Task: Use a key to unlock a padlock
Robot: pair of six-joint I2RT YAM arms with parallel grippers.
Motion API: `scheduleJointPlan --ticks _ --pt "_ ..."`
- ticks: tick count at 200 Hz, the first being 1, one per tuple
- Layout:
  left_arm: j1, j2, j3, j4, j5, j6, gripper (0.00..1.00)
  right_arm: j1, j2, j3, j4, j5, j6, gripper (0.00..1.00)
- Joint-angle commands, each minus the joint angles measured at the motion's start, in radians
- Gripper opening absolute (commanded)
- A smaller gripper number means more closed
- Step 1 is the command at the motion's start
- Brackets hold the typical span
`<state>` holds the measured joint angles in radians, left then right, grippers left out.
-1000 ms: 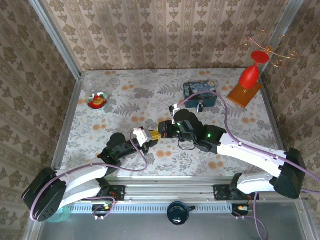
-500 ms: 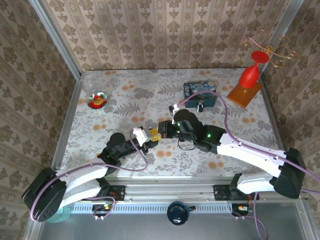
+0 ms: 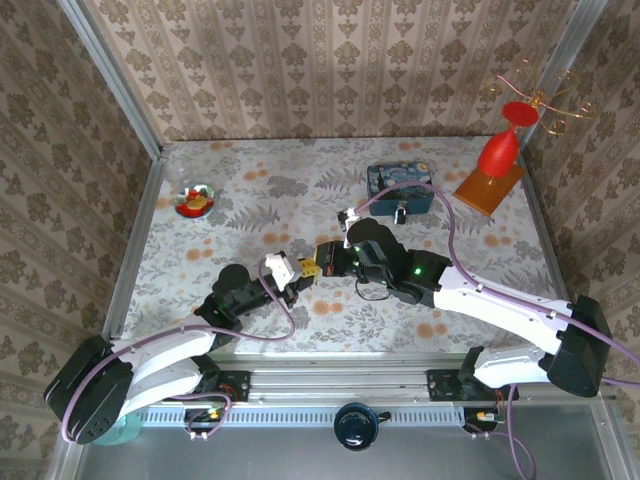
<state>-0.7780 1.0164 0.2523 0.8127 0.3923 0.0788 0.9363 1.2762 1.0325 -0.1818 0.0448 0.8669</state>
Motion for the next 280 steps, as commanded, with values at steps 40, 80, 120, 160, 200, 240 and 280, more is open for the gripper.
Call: scheduleJointPlan --ticks 40,80,120,160,200,240,280 --pt "0.0 0.015 0.123 -0.195 -0.132 0.115 0.0 -0.006 -0.056 -0.049 -0.019 0.082 0.002 0.37" --pt "-0.024 0.084 0.224 -0.336 -0.214 0.273 0.0 -0.046 -0.137 -0.113 -0.035 0.105 0.046 0.52" --pt "-0.046 0.192 0.31 -0.423 -0.211 0.52 0.0 -0.124 -0.29 -0.261 0.022 0.104 0.157 0.47" --pt "-0.088 0.251 0.414 -0.566 -0.197 0.77 0.0 -0.158 -0.359 -0.372 0.102 0.058 0.259 0.43" --pt "-0.126 0.295 0.497 -0.676 -0.226 0.951 0.0 -0.171 -0.334 -0.413 0.169 -0.04 0.357 0.42" --pt "-0.149 0.321 0.542 -0.712 -0.25 1.008 0.0 -0.18 -0.342 -0.436 0.202 -0.07 0.422 0.36" --pt "-0.168 0.319 0.547 -0.695 -0.239 0.997 0.0 -0.188 -0.337 -0.454 0.211 -0.079 0.46 0.29"
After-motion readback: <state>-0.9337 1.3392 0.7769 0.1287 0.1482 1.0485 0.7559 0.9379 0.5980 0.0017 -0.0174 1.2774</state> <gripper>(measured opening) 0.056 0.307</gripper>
